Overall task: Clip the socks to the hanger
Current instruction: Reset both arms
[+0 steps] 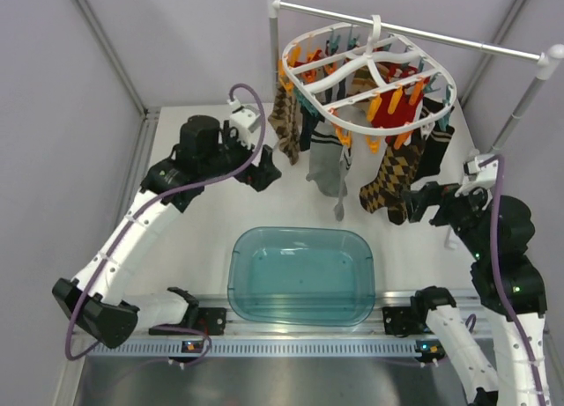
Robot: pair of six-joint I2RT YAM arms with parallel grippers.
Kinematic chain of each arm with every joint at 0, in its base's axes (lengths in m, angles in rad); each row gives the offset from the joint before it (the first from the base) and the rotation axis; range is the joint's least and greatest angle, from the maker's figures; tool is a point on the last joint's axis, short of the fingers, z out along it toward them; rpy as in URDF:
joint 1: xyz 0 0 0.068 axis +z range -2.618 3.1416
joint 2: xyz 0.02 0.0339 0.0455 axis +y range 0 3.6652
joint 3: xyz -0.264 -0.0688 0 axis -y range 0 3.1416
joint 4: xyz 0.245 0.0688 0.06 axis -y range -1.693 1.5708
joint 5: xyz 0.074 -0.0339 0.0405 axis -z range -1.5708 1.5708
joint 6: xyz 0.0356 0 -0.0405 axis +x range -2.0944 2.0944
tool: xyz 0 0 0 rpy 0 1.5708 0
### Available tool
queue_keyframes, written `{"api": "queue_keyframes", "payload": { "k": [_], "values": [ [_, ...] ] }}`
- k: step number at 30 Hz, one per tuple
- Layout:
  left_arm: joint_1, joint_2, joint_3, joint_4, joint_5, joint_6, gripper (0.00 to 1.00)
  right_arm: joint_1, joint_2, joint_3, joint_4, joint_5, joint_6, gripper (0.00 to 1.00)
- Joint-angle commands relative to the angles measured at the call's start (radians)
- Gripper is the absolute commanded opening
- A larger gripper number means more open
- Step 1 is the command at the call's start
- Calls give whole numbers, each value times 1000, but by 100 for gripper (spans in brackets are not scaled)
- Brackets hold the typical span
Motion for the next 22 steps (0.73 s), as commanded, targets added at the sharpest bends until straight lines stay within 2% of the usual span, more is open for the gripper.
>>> {"api": "queue_keyframes", "payload": {
  "k": [1,4,9,12,22],
  "values": [
    [83,-84,-11,-117,-2,-46,98,-8,-13,16,-81,-20,-194,100],
    [169,-166,-71,-131,-45,-57,98,-7,-22,-18,-90,-40,-228,100],
    [217,-323,-172,-158,-239,-37,98,-7,-38,-68,-60,-83,-228,100],
    [225,-387,-216,-185,-298,-18,98,-7,-39,-79,-34,-102,-210,100],
    [235,-472,-270,-142,-322,36,98,-7,-73,-93,-12,-86,-231,100]
  ]
}}
